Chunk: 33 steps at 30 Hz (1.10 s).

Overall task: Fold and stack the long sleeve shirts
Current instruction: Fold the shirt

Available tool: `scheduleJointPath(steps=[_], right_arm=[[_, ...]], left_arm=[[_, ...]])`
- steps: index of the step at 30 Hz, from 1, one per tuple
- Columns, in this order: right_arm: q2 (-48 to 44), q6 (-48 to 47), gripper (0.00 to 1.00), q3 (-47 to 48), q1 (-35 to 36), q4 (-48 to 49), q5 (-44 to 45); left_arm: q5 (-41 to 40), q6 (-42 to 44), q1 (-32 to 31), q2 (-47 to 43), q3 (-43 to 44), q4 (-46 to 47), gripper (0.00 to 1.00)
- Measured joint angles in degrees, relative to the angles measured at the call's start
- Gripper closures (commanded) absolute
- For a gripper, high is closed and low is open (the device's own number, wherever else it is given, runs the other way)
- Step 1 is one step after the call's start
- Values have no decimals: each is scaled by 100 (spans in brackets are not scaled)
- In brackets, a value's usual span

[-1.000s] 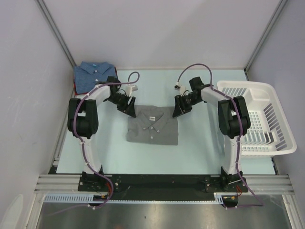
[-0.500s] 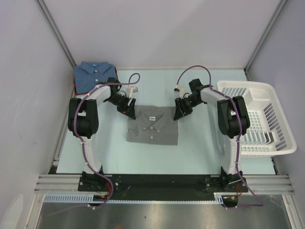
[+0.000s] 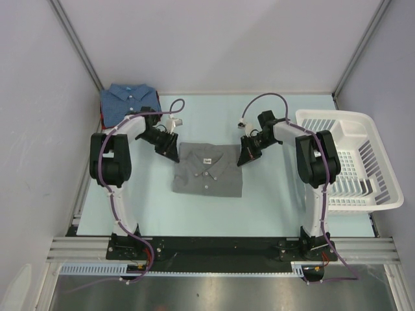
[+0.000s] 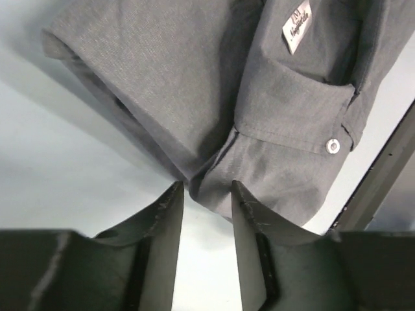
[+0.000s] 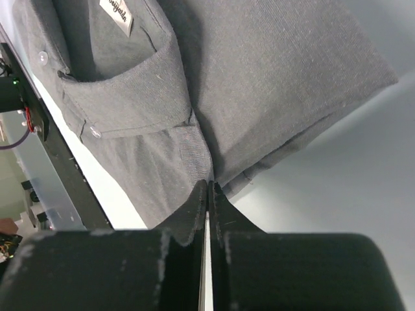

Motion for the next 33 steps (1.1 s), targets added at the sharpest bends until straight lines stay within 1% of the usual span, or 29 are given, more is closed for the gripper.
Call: scheduleJointPath(steps=[1, 3, 4, 6, 7, 8, 16, 23, 27, 33], right_arm=[[-11, 35, 100, -26, 0, 15, -13], [-55, 92, 100, -59, -2, 37, -20], [-83, 120, 100, -70, -7, 42, -22], [-149, 153, 100, -85, -11, 48, -35], [-186, 170, 100, -92, -11, 57, -39], [-212, 184, 100, -96, -11, 66, -46], [-369, 232, 100, -101, -11, 153, -2], [-501, 234, 100, -98, -26, 221, 87], [-595, 284, 100, -76, -122, 378, 101], [-592, 426, 100, 232, -262, 566, 236]], left_arm=[[44, 42, 11, -4, -9, -52, 71], [125, 70, 13, -11, -33, -133, 76], [146, 87, 13, -11, -39, -160, 82], [192, 107, 13, -17, -61, -190, 88], [225, 144, 13, -20, -66, -212, 96], [240, 146, 13, -22, -66, -221, 100], [271, 205, 13, -157, -42, -291, 100], [269, 348, 13, -295, 162, -352, 100], [264, 350, 13, -323, 446, -348, 100], [221, 262, 13, -308, 861, -109, 100]])
